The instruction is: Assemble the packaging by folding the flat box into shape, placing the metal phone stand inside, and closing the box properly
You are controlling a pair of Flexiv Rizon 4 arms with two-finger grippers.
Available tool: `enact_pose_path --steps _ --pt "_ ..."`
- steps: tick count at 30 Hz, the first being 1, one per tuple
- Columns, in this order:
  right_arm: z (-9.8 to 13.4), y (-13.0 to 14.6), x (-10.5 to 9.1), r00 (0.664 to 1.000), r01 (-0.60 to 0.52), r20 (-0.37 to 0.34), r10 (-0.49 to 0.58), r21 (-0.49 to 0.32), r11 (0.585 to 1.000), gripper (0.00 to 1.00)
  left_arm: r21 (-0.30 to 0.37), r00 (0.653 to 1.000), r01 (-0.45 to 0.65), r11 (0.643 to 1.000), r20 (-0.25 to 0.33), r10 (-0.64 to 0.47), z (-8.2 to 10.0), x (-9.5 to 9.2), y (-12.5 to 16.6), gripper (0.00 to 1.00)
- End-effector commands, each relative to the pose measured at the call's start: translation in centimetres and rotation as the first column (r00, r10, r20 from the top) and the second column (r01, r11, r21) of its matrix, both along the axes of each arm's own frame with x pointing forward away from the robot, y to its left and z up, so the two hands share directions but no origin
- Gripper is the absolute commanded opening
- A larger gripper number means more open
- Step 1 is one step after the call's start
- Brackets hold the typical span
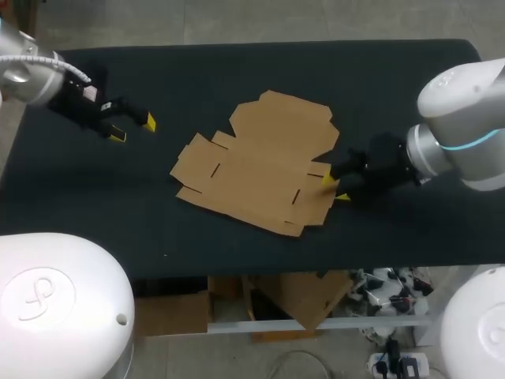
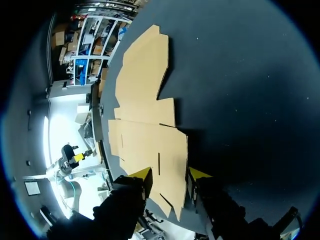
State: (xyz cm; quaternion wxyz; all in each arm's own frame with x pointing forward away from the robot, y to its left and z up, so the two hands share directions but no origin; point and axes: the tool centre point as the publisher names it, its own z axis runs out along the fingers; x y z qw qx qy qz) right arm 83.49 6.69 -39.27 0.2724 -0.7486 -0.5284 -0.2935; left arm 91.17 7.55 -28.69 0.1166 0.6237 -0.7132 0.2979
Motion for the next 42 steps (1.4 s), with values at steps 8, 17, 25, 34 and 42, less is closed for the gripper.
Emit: enact_pose_path --steps 8,17,25,34,42 --pt "-1.3 0.3 0.6 0.999 -0.027 -0.022 0.027 0.013 1.000 0.00 0.002 1.000 -0.008 1.000 0.003 0.008 0.3 -0.8 0.0 1.00" --pt "-0.8 -1.1 1.1 0.997 -0.079 0.028 0.078 0.047 0.996 0.00 0.002 0.999 -0.038 0.999 0.017 0.038 1.1 -2.5 -0.3 1.00" --pt "0.2 -2.5 2.0 0.988 -0.145 0.074 0.139 0.076 0.987 0.00 0.015 0.998 -0.057 0.998 0.035 0.056 1.7 -4.0 -0.6 1.00" --pt "0.8 -3.1 2.7 0.975 -0.210 0.093 0.202 0.085 0.974 0.00 0.019 0.997 -0.071 0.997 0.030 0.070 1.8 -4.2 -0.8 1.00" --pt "1.1 -3.6 3.7 0.948 -0.303 0.138 0.287 0.117 0.946 0.00 0.021 0.997 -0.079 0.997 0.023 0.079 1.7 -4.2 -1.0 1.00"
